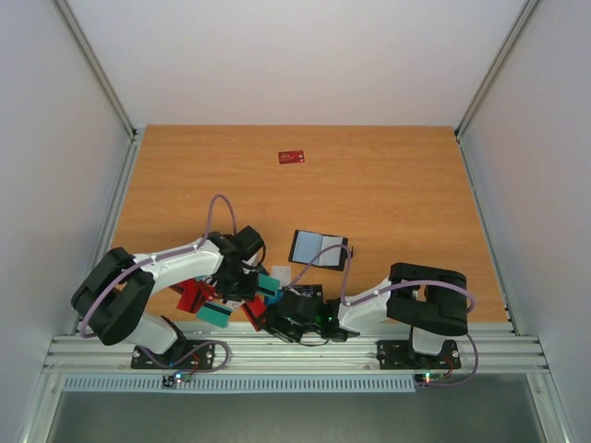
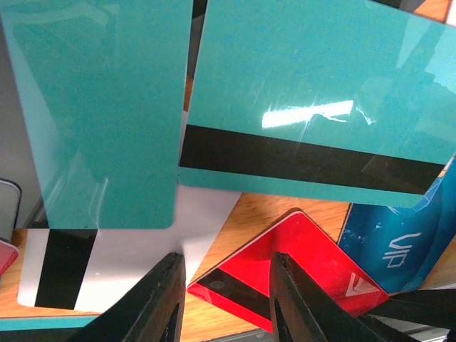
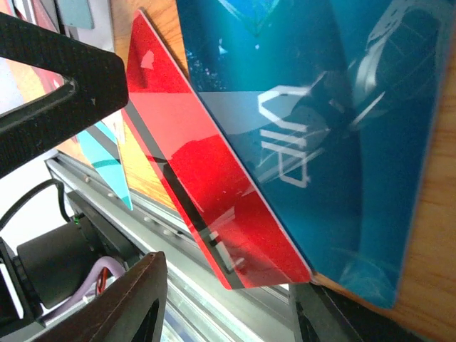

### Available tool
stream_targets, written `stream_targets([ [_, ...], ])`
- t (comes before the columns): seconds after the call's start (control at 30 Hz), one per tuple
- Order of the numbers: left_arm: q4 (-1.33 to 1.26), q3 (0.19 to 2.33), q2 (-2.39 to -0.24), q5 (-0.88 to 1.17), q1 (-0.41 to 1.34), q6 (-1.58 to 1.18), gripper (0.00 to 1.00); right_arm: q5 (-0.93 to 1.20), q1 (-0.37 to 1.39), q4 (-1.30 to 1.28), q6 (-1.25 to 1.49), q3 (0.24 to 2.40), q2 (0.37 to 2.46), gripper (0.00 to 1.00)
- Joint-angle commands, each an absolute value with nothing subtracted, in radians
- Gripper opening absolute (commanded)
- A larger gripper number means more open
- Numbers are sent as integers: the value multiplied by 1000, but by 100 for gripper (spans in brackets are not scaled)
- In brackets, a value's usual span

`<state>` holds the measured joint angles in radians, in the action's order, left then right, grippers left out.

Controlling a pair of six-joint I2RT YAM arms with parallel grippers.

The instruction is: Put the credit cards into the card holder

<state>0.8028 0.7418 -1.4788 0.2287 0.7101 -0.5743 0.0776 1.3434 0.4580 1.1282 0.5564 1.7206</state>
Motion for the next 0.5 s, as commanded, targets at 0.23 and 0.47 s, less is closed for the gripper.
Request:
stream_targets([
  [0.23,766,705,-1531,251,707,-589,34,7,1359,545,1175,537,1781,42],
  [0.47,762,701,-1536,255,706,-592,34,-23,1359,552,1180,525,1761,30],
])
